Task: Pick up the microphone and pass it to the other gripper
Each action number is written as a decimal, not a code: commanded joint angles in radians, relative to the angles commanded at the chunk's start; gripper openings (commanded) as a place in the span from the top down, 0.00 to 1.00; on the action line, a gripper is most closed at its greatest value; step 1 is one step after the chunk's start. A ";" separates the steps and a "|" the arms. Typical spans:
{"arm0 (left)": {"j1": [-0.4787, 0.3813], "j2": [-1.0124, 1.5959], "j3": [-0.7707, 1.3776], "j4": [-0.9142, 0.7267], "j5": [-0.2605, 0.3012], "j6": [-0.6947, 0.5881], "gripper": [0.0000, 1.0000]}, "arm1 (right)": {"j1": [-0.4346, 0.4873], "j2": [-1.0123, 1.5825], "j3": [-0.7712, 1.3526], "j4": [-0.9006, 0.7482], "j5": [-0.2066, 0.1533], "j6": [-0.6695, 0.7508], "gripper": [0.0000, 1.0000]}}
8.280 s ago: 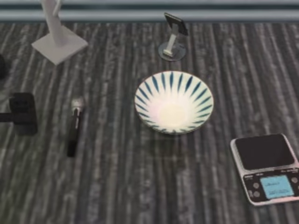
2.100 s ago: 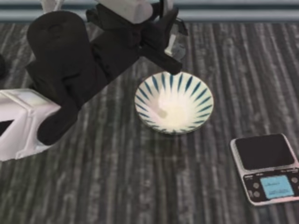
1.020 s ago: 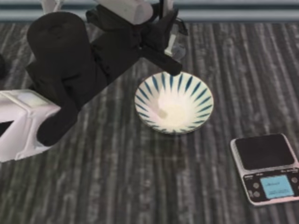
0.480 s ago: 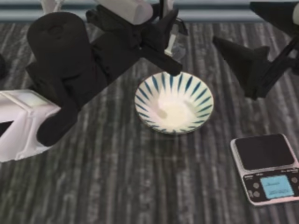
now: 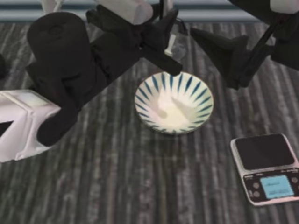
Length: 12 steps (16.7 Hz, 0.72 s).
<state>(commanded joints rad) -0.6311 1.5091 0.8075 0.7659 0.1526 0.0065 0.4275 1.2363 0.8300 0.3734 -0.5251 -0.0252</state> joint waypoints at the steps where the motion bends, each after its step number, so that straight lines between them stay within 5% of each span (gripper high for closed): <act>1: 0.000 0.000 0.000 0.000 0.000 0.000 1.00 | -0.005 -0.004 -0.004 -0.002 0.002 0.000 0.00; 4: 0.000 0.000 0.000 0.000 0.000 0.000 1.00 | 0.016 0.037 0.034 0.008 0.018 0.001 0.00; 12: 0.000 0.000 0.000 0.000 0.000 0.000 1.00 | 0.140 0.353 0.280 0.072 0.145 0.006 0.00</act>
<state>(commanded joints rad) -0.6311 1.5091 0.8075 0.7659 0.1526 0.0065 0.5670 1.5895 1.1102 0.4456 -0.3801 -0.0191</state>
